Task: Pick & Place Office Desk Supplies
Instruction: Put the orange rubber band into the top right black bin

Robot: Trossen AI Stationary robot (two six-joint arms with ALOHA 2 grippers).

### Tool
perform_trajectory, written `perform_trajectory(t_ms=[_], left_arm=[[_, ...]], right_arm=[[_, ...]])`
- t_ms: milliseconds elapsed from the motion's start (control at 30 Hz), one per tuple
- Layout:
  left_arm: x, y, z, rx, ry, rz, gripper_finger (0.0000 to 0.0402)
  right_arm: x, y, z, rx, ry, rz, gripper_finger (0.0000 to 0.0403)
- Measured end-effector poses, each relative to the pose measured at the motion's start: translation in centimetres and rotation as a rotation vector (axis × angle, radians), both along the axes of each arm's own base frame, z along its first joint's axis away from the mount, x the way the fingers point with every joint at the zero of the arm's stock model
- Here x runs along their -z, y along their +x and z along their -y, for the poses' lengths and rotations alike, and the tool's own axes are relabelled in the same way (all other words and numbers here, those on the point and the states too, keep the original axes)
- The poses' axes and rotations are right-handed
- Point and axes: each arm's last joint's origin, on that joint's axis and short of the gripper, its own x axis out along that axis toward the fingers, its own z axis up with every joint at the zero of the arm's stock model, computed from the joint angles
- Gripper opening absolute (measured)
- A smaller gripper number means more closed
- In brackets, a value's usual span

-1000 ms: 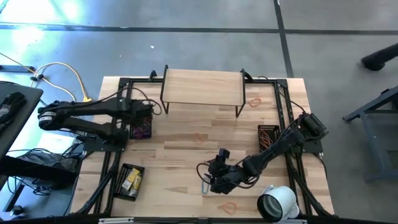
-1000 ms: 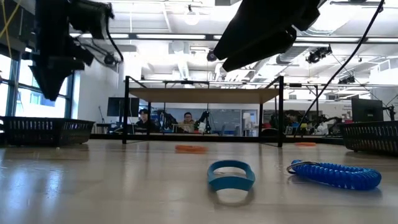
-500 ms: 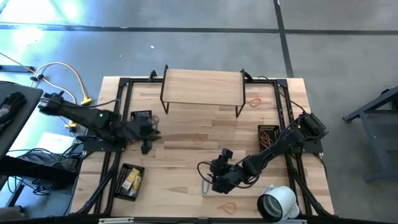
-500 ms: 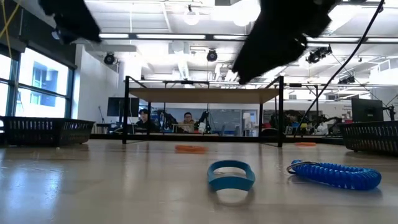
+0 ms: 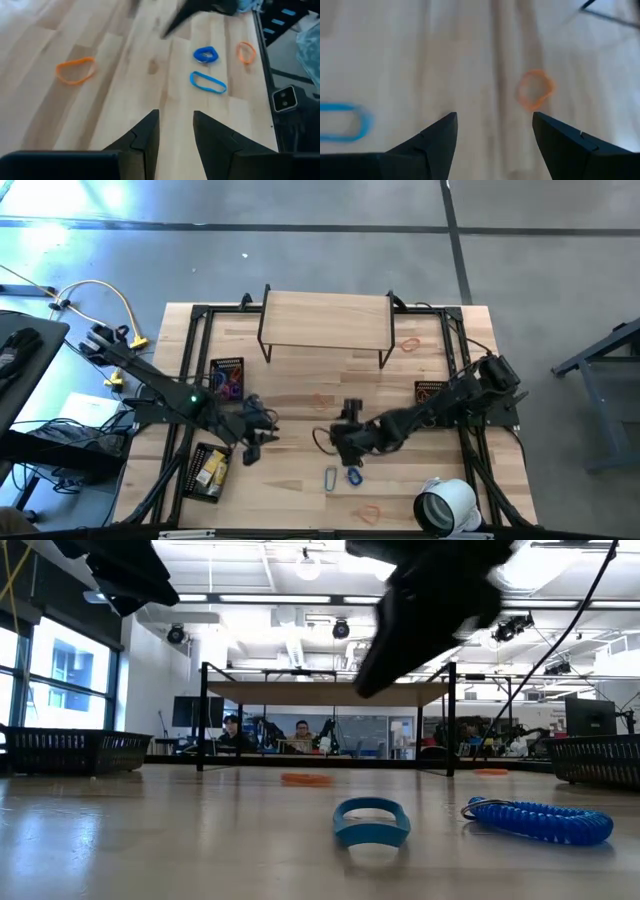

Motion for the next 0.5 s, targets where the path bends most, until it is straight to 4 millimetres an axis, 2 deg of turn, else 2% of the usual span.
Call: perform_trajectory(t_ms=[100, 233, 433, 500], left_arm=[[0.4, 0.5, 0.7, 0.032, 0.011, 0.012, 0.0115], [0.5, 0.5, 1.0, 0.045, 0.013, 0.013, 0.0115], [0.4, 0.2, 1.4, 0.065, 0.012, 0.012, 0.0115], [0.4, 0.1, 1.5, 0.072, 0.012, 0.012, 0.0115]], right_arm=[[0.1, 1.2, 1.8, 0.018, 0.008, 0.027, 0.0247], [0.3, 2.6, 4.3, 0.040, 0.113, 0.055, 0.0247], [2.3, 4.6, 6.9, 0.082, 0.196, 0.077, 0.0247], [3.2, 4.5, 7.3, 0.076, 0.181, 0.033, 0.0247]])
